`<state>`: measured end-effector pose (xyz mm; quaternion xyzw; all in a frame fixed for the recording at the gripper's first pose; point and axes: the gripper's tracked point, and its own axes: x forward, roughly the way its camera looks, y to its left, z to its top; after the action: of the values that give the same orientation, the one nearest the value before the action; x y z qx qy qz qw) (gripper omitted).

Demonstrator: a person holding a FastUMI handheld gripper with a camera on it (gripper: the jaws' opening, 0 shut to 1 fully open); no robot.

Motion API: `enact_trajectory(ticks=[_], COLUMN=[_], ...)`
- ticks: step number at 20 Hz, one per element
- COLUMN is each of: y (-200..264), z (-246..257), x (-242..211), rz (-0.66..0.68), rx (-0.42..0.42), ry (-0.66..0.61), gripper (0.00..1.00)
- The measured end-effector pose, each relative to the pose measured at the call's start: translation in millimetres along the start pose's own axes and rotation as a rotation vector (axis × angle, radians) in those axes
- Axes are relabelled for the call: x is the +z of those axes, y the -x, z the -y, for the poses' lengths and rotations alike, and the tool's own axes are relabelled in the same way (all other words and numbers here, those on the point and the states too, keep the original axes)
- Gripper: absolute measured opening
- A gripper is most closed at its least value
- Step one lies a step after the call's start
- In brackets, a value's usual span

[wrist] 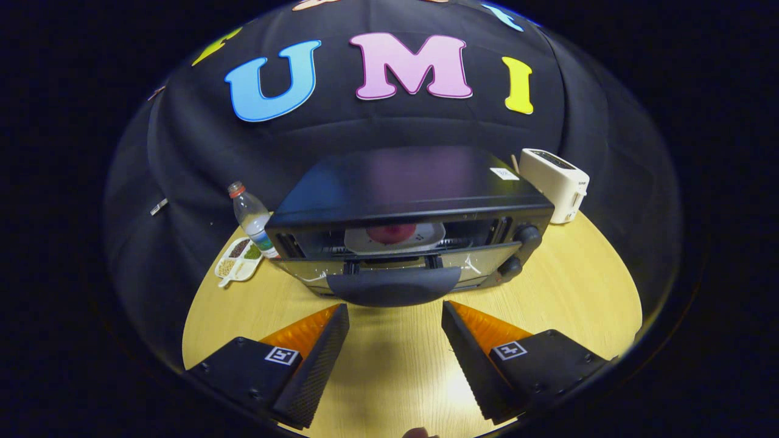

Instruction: Open the toaster oven, put the food inside, and close the toaster oven door.

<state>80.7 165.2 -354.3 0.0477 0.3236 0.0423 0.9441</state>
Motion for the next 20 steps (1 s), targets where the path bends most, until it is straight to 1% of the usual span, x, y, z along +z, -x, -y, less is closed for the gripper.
enact_trajectory(ticks=[4, 7, 10, 15, 20], y=[22.8, 46.9, 84.5, 155.8, 225.5], z=[0.9, 16.7, 37.8, 67.7, 98.5], x=[30.7, 55.8, 87.6, 140.5, 184.8], rz=[0.072, 0.159, 0.258, 0.411, 0.527], rx=[0.014, 0.023, 0.021, 0.048, 0.069], ry=[-0.004, -0.029, -0.003, 0.049, 0.060], gripper=[0.99, 0.99, 0.99, 0.99, 0.99])
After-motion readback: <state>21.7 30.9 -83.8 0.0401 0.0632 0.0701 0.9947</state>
